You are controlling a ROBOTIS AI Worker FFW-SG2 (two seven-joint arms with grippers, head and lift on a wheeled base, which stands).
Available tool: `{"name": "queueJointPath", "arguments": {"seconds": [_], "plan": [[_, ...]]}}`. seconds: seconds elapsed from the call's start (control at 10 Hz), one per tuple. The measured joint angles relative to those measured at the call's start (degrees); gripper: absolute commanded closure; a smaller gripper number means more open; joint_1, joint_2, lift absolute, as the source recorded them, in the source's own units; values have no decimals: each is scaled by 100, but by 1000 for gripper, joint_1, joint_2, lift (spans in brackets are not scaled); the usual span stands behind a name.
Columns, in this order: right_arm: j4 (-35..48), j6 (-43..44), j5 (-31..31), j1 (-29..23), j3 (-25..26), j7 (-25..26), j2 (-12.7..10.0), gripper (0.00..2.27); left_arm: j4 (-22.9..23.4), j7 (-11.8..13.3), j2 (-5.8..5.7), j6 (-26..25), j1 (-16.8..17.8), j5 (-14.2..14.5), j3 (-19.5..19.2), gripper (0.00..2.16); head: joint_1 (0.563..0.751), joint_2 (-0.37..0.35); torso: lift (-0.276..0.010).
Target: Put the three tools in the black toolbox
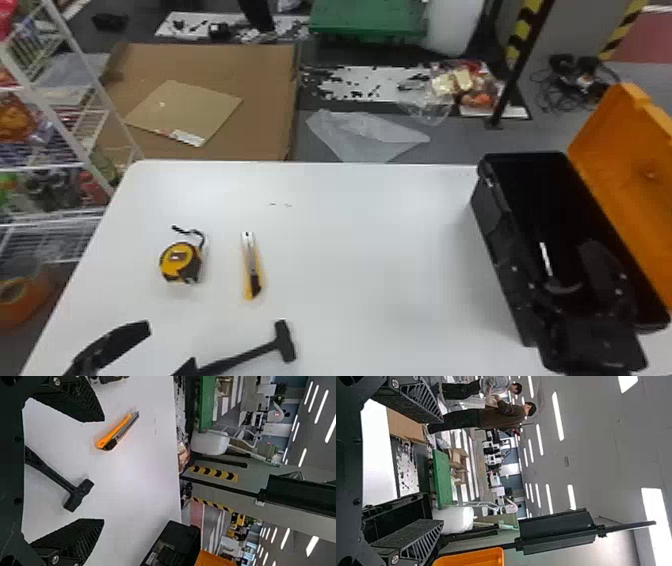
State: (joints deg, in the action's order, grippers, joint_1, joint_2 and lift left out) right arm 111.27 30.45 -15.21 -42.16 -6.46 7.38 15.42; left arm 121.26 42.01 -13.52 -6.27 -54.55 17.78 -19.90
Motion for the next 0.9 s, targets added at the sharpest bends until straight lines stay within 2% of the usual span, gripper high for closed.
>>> {"name": "queueJointPath", "arguments": {"seconds": [0.1,0.3,0.6,0.7,0.9], "plan": [[0,0,1,-10,0,0,-9,103,-121,125,47,-45,89,-96,-76,93,695,58,-55],[6,2,1,-33,0,-9,-30,103,-189,473,245,-115,238,-409,-227,93,695,67,-55],[13,0,32,-67,-4,-9,-84,103,-315,1151,498,-440,652,-941,-515,97,695,84,-55],[20,0,57,-79,-4,-9,-112,103,-431,1256,541,-488,791,-1083,-554,97,695,96,-55],[40,0,97,-93,-4,-9,-165,103,-674,1303,601,-559,1001,-1190,-551,97,695,110,-55]]}}
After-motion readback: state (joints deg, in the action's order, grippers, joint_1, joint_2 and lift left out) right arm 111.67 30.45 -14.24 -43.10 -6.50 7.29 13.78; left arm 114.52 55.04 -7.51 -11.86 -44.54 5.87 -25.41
